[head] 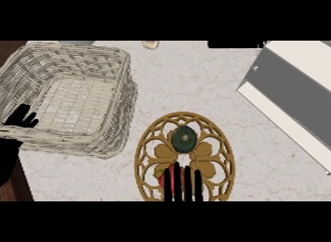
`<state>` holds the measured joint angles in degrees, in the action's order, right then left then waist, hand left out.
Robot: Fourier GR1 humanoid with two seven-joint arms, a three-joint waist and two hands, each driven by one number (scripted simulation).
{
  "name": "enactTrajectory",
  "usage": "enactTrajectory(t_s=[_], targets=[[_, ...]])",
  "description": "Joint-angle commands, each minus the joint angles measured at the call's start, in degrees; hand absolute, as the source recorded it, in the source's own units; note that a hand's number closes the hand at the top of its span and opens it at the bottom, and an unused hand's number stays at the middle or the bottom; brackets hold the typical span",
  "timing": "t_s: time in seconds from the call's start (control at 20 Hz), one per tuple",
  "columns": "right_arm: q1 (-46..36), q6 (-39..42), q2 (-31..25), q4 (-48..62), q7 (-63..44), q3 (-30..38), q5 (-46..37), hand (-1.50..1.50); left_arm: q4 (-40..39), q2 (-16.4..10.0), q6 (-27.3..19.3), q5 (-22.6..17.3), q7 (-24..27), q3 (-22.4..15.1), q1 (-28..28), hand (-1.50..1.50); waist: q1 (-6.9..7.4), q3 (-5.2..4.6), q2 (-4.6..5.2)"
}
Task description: Pick the bell pepper from the placemat and place it in the tiered shelf
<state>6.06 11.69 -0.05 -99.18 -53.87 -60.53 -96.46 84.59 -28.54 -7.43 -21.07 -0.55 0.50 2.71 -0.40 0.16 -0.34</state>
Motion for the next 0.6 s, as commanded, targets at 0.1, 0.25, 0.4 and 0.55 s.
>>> enactTrajectory(t_s=[0.1, 0.25, 0.4, 0.55], targets=[[-11.55, 8.98, 0.04, 0.70, -9.19, -0.80, 8.53, -1.50, -5.09, 1.02, -0.01, 4.63, -1.78, -4.06, -3.35, 0.00, 0.50, -0.19, 0.68], [-10.40, 9.97, 0.02, 0.32, -8.84, -0.18, 9.43, -1.50, -3.88, 0.96, 1.54, 3.63, -1.22, -3.19, -0.48, 0.00, 0.64, -0.18, 0.47], [-14.22, 9.34, 0.01, 3.35, -6.16, 6.78, 11.92, -1.50, -0.72, 1.32, 0.35, 4.32, -2.50, -4.11, 1.41, 0.00, 1.11, -0.13, 0.50], [-15.13, 5.97, 0.02, 6.39, -6.93, 4.74, 11.44, -1.50, 1.12, 2.27, 0.80, 4.21, -3.42, -5.09, 1.70, 0.00, 1.03, -0.12, 0.34]])
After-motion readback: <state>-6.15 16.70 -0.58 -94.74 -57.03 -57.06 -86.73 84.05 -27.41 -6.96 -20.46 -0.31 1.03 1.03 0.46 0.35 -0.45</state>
